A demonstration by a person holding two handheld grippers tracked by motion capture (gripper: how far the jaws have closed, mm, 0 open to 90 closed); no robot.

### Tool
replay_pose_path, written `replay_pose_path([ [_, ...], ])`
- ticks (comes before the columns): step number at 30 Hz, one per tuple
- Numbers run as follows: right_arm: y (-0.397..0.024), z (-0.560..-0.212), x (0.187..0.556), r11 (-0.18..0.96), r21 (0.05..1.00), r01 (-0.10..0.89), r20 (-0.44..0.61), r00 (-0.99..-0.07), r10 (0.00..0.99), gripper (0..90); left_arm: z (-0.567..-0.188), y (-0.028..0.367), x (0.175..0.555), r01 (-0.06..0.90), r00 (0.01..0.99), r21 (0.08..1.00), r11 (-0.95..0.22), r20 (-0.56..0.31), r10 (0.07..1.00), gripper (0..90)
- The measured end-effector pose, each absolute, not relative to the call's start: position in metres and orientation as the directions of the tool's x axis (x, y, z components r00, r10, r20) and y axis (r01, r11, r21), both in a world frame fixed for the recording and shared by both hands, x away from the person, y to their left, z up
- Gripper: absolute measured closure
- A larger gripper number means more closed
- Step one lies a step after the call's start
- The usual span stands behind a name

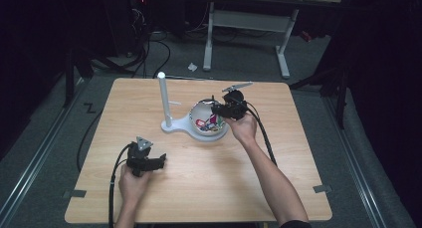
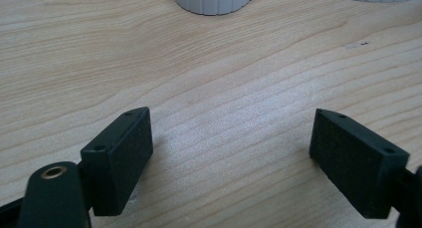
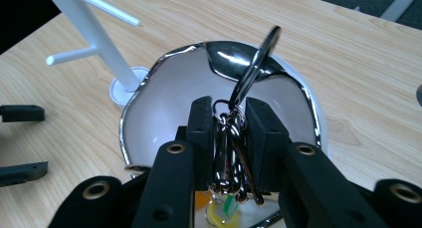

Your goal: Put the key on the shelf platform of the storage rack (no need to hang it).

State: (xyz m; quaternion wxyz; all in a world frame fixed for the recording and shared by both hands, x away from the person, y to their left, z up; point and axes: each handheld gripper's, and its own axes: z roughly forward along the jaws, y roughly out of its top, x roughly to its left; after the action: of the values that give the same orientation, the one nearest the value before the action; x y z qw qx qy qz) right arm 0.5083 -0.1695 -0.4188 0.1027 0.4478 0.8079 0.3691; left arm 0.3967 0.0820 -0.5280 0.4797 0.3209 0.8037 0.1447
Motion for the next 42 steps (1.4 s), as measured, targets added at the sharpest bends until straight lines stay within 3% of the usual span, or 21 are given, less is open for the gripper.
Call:
replay_pose_path([
  [9, -0.171, -0.424, 0.514, 0.341, 0.67, 0.659, 0.104, -0.538, 0.837, 73.8, -0.528, 0.082, 0.397, 0.376, -0.335, 0.539, 0.754, -0.679, 0.653, 17.6],
  [14, -0.175, -0.435, 0.516, 0.333, 0.654, 0.679, 0.12, -0.528, 0.841, 74.0, -0.528, 0.082, 0.397, 0.375, -0.332, 0.546, 0.749, -0.675, 0.659, 17.6],
  [25, -0.158, -0.457, 0.513, 0.404, 0.62, 0.673, 0.073, -0.563, 0.823, 75.1, -0.529, 0.083, 0.397, 0.379, -0.326, 0.552, 0.742, -0.671, 0.666, 17.6],
  [32, -0.163, -0.445, 0.507, 0.382, 0.654, 0.653, 0.083, -0.564, 0.822, 59.9, -0.528, 0.082, 0.397, 0.376, -0.332, 0.547, 0.749, -0.675, 0.659, 17.6],
  [42, -0.178, -0.426, 0.496, 0.35, 0.697, 0.626, 0.098, -0.567, 0.818, 50.9, -0.528, 0.083, 0.397, 0.379, -0.327, 0.549, 0.745, -0.674, 0.662, 17.6],
])
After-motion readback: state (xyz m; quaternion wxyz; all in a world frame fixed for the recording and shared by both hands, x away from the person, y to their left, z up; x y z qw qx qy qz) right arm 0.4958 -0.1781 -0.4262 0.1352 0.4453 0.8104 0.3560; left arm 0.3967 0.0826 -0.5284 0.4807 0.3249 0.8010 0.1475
